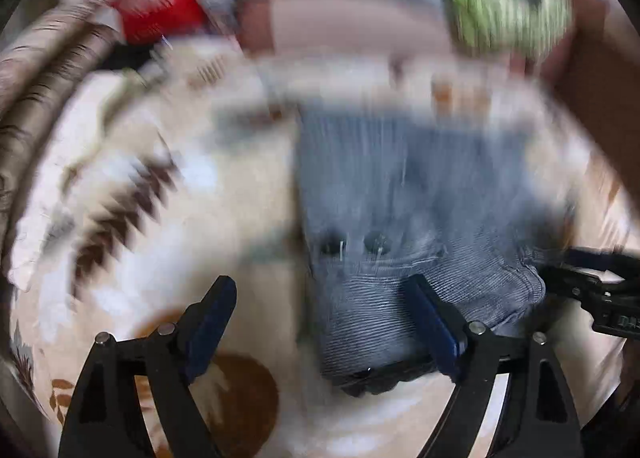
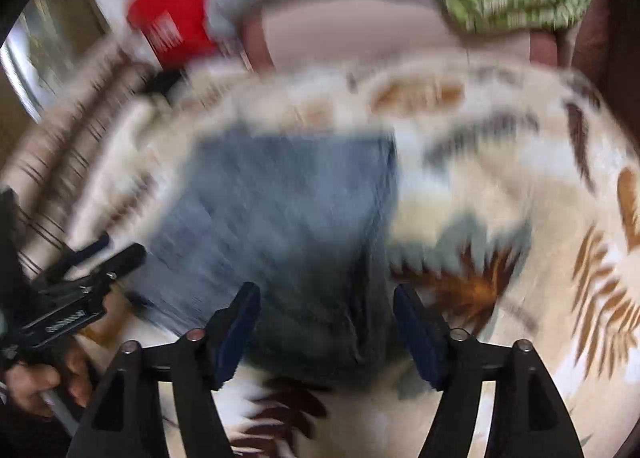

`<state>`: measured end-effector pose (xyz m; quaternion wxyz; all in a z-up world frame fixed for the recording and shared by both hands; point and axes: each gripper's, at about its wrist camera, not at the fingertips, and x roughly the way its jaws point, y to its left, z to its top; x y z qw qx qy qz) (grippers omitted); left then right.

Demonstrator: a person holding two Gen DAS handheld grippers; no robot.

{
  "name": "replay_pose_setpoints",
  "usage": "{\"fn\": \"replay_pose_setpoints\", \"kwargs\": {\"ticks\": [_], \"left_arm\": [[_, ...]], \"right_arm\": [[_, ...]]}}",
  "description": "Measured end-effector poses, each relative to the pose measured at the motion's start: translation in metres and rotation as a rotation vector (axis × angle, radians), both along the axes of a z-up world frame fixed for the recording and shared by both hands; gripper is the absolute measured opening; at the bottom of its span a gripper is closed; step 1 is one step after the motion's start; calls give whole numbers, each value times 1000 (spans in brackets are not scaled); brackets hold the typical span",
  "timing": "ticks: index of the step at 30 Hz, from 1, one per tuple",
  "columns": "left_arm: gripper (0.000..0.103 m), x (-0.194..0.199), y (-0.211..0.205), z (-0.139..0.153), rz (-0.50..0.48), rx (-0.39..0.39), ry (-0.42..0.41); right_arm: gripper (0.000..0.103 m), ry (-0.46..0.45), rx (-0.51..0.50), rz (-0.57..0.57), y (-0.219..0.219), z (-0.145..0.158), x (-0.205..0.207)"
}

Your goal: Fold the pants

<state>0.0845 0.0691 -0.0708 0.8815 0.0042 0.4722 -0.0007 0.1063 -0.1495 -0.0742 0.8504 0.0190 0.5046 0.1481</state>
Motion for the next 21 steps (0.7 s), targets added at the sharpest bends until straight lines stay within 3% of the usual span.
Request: {"fn": "replay_pose_setpoints", "kwargs": {"ticks": [1,3,4,6,9,15,21], "left_arm": [[89,-1,3,5,26,-29,-25],[88,-6,7,24,44,-54,-34],[88,-14,9,38,47,-71,-79],[90,-32,8,59,54,-70,-167],[100,-52,5,74,82,-57,-226],[100,-74,5,72,106,-94,-192],[100,-84,-11,81,91,-59,-196]], "right_arm": [[74,95,-39,0,-1,-23,5],[75,65,27,-56,-11,-11,0],[75,50,38,-59,-14,0,-5],[77,-47,34,-47,-19,33,-25],[95,-141,-12,-60,-29,66,-56],[103,-200,-88,-41,-38,89,-94],[103,-227,-189,3,-31,88,-108]]}}
